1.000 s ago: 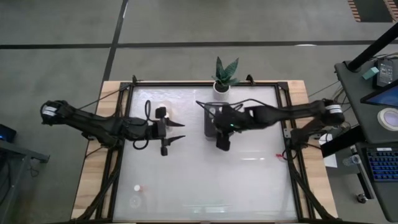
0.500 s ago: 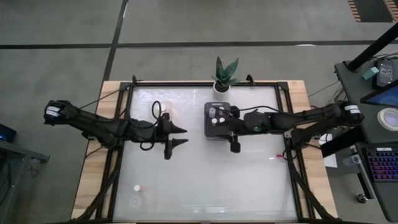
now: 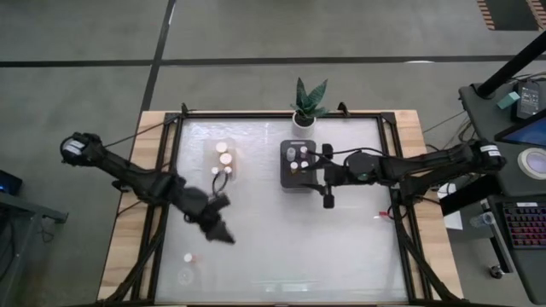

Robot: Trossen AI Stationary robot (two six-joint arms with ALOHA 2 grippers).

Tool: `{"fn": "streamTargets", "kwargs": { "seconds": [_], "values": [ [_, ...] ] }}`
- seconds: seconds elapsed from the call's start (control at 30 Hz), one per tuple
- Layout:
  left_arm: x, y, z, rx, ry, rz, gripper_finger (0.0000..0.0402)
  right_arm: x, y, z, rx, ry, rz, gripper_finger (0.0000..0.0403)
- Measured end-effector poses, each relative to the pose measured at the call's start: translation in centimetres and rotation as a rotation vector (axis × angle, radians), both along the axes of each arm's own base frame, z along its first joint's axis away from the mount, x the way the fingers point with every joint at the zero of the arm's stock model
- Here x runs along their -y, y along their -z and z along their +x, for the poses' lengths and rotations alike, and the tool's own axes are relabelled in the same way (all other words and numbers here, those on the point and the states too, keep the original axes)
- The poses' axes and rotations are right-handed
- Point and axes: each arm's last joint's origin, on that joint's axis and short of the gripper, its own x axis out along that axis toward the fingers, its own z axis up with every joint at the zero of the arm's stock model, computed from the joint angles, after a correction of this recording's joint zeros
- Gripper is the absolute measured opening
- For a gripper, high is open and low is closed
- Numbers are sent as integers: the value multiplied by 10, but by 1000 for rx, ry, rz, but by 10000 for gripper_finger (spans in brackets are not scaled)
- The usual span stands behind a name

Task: Pick and place medicine bottles into bin by pill shape (circle, oval)
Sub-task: Put the pink pill bottle into the black bin

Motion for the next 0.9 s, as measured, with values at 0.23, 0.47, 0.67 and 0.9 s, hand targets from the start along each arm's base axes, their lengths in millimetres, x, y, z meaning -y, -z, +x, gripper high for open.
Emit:
{"fn": "streamTargets", "kwargs": {
  "seconds": [0.23,0.47,0.67,0.9],
  "values": [
    [43,17,-36,-473,-48,-244,173,1,-15,-9,59,-12,-52,203],
    [85,32,-65,-794,-107,-350,173,1,-15,-18,22,-17,-71,203],
    [114,51,-81,-952,-34,-281,173,1,-13,-19,7,-24,-99,203],
    [124,78,-78,-956,-33,-112,173,1,-14,-18,23,-27,-113,203]
  ]
}}
